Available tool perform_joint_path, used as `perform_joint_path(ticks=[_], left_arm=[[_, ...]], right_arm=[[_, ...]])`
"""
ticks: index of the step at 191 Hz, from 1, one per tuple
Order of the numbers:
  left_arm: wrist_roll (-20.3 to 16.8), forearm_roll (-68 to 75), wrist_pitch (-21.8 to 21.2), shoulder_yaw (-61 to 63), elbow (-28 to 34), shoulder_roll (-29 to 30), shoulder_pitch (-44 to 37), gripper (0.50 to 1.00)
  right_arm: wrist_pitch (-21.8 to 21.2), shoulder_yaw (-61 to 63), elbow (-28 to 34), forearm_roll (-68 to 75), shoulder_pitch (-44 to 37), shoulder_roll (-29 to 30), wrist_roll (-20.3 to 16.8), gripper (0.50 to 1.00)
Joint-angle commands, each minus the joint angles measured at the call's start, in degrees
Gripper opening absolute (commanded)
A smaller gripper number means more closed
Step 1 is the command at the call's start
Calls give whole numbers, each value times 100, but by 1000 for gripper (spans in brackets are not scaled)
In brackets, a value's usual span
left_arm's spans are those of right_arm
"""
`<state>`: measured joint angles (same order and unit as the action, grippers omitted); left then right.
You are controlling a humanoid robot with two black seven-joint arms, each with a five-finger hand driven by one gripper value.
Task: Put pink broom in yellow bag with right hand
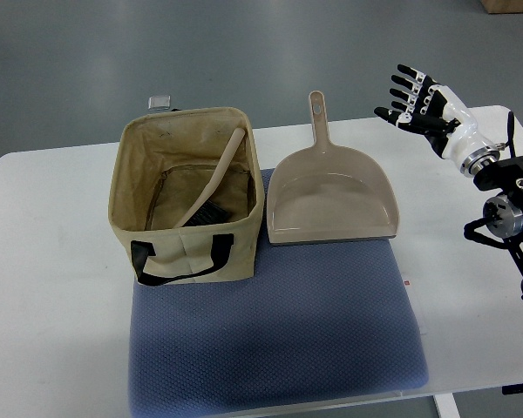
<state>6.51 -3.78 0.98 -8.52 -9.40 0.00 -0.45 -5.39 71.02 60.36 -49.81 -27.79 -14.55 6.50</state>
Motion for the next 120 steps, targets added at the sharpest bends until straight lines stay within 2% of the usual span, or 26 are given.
perform_joint_path(ticks=[1, 52, 120], left_arm=[[0, 0, -1, 0, 0, 0, 1, 1000], [0, 0, -1, 0, 0, 0, 1, 1000], [0, 0, 8, 0, 0, 0, 1, 1000]], right_arm=[[-15, 307, 2, 7, 142, 260, 0, 928], [-33, 1115, 10, 24, 458, 936, 53, 930], [-6, 1133, 10, 24, 529, 1077, 88, 930]])
